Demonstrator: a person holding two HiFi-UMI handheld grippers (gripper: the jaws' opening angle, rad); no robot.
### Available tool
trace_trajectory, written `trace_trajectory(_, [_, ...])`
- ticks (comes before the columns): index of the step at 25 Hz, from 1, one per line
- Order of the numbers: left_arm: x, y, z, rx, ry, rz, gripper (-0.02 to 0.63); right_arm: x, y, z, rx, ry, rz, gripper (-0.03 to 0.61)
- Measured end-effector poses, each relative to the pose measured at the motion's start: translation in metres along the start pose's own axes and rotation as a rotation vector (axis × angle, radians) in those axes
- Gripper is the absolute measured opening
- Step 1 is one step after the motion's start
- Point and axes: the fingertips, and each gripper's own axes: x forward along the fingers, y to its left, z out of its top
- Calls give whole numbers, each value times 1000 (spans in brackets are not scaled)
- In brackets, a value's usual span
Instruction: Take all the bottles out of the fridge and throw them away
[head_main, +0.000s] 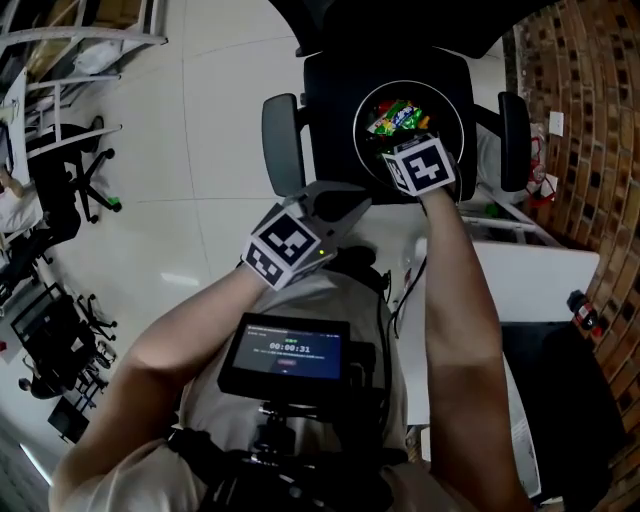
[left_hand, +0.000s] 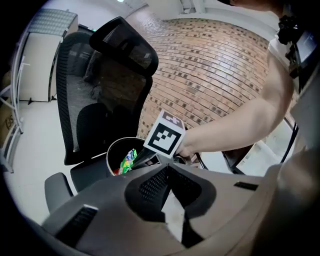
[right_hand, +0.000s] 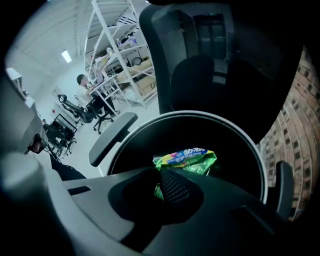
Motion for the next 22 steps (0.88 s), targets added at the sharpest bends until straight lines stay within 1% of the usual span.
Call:
trace_trajectory(3, [-4,5,-6,-13,3,14,17,21,-4,-13,61,69,15,28])
trace_trajectory(7, [-8,9,-12,-26,1,31,17,38,-13,-24,81,110,-5,38])
trace_trajectory(8, [-9,8,-12,-27,-1,31,17,40,-14,-25,78,114,-11,50])
trace_trajectory(10, [-11,8,-13,-24,-4,28,17,41,-16,-27,71,121,-22,119])
trace_trajectory(11, [-11,8,-13,-22,-4,26,17,41,-18,-26,70,124,-30,143])
trace_trajectory(17, [-11,8,-10,-20,-5,8,17,21,-28,-23,71,111,-88,146])
trace_trajectory(22, [-8,4,-5,-1,0,-12,17,-1,-28,-21,94,64,-119,146])
